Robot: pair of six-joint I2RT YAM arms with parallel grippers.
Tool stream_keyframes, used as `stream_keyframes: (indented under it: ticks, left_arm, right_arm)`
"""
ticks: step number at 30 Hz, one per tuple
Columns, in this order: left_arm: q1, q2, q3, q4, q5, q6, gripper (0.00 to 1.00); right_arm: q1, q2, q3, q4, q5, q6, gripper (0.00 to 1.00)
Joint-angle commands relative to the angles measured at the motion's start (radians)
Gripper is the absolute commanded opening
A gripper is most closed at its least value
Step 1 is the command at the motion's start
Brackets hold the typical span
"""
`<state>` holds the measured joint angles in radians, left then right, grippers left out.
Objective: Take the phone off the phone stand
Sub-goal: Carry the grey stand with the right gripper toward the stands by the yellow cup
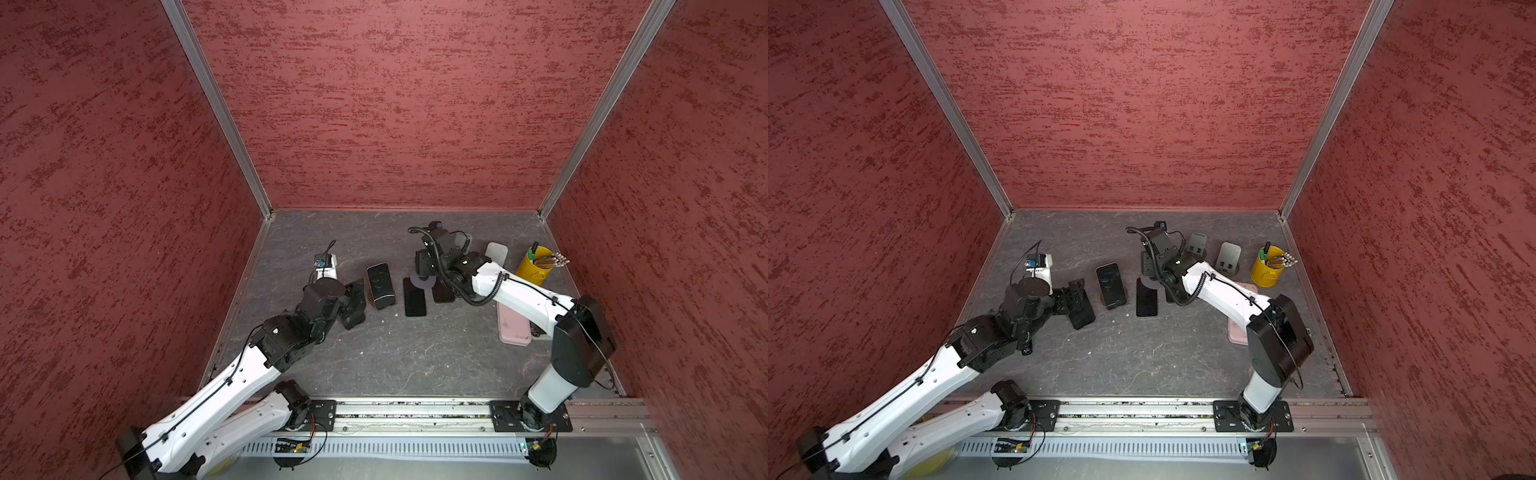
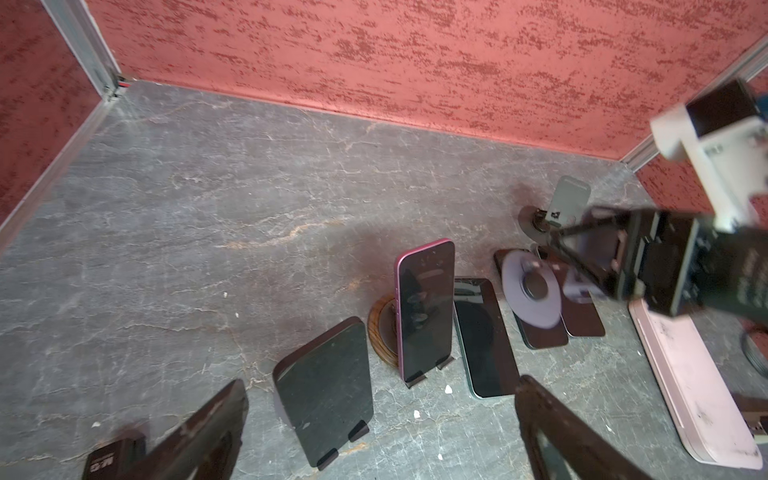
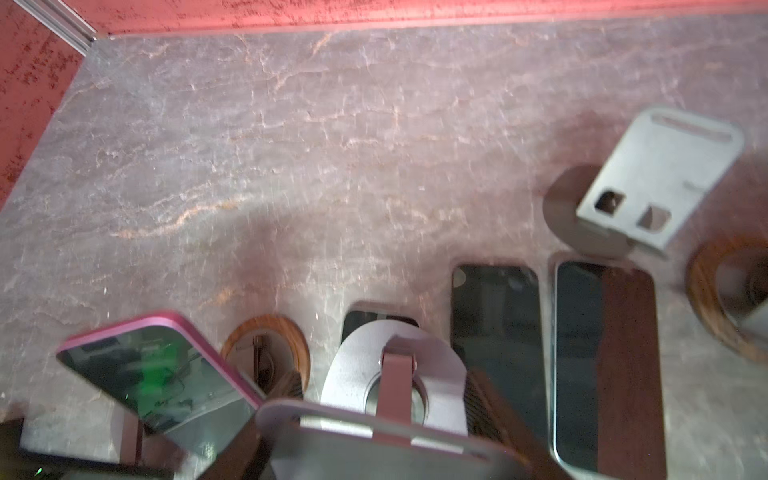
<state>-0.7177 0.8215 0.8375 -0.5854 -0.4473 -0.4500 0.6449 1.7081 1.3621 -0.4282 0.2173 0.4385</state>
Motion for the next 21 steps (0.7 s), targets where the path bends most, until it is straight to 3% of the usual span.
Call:
stream_keyframes:
  ticks: [1, 11, 21]
  left_arm:
    - [0.013, 0.021, 0.024, 0.048, 0.065, 0.025, 1.0]
    - [0.036, 0.098, 0.033, 0.086, 0.12, 0.034, 1.0]
    - [0.06, 0.175, 0.065, 0.098, 0.128, 0.055, 1.0]
  right_arm:
    - [-0.028, 0.051, 0.093, 0.042, -0.037, -0.059, 0.55]
    - [-0.11, 0.255, 0.295, 0.013, -0.086, -0.118, 0.55]
    - [-0.191, 0.384, 0.374, 0.02, -0.134, -0.136, 0.56]
